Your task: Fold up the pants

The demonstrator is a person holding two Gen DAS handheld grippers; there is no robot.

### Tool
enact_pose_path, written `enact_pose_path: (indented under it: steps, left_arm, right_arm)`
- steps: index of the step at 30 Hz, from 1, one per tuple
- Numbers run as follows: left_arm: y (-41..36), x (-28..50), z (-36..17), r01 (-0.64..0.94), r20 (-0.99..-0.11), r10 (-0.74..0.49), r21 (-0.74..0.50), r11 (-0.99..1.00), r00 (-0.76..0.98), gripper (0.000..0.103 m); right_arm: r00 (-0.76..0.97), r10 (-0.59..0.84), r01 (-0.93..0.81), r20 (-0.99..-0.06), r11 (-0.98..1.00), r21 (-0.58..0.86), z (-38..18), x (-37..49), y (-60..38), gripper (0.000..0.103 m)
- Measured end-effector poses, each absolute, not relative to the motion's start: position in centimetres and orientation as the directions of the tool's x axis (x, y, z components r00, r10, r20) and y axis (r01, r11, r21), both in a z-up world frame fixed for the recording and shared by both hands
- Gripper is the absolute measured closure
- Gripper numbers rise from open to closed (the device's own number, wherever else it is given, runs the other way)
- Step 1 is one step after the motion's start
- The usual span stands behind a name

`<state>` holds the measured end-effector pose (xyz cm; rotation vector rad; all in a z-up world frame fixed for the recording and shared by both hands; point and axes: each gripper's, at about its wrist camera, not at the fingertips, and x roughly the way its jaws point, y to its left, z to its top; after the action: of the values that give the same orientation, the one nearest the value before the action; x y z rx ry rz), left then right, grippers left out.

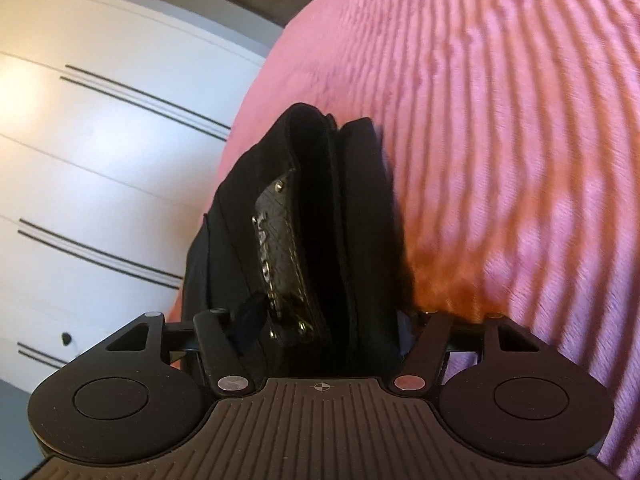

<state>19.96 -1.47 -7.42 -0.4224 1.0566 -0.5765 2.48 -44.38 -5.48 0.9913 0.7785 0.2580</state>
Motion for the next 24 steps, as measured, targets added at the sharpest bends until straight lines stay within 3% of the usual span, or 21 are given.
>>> enact_pose_path:
  steps: [7,10,13,15,17,20,22,24]
  left_arm:
    - [-3.6,19.4,-5.8,0.261,-0.677,-0.58,-0.521,0.812,0.454,0.005]
    - [-3.1,18.9,-4.3,0.249,-0.609,-0.618,-0.583,0.774,0.497,0.005]
    - [-4.5,19.3,-2.0,0.29,-0.56,-0.626,-0.574,0.766,0.543,0.006]
    - [-5.6,19.6,-0.9,0.325,-0.534,-0.622,-0.548,0.77,0.573,0.006]
    - [-6.7,20.3,-0.4,0.306,-0.553,-0.573,-0.503,0.808,0.605,0.006]
    - [-7.9,20.7,-0.1,0.139,-0.623,-0.267,-0.247,0.959,0.735,0.004]
    - [-8.6,20.1,-0.1,0.126,-0.625,-0.183,-0.135,0.983,0.759,0.004]
    - [-9.2,19.1,-0.4,0.16,-0.661,-0.216,-0.145,0.976,0.718,0.004]
  right_arm:
    - [0.733,0.461,0.112,-0.501,0.644,0.757,-3.4,3.0,-42.5,0.052]
    - [0.773,0.437,0.066,-0.46,0.665,0.743,-1.5,3.2,-42.2,0.061]
    - [0.835,0.403,0.024,-0.375,0.654,0.756,0.3,3.3,-42.8,0.064]
    - [0.87,0.357,0.018,-0.34,0.665,0.746,1.1,3.2,-43.3,0.064]
    - [0.9,0.298,0.066,-0.317,0.627,0.776,1.0,2.6,-44.4,0.048]
    - [0.897,0.184,0.192,-0.403,0.657,0.729,1.0,1.4,-46.3,0.035]
    - [0.912,0.123,0.203,-0.392,0.694,0.69,1.4,-0.1,-46.7,0.036]
    - [0.922,0.116,0.181,-0.369,0.714,0.676,2.5,-0.9,-46.2,0.036]
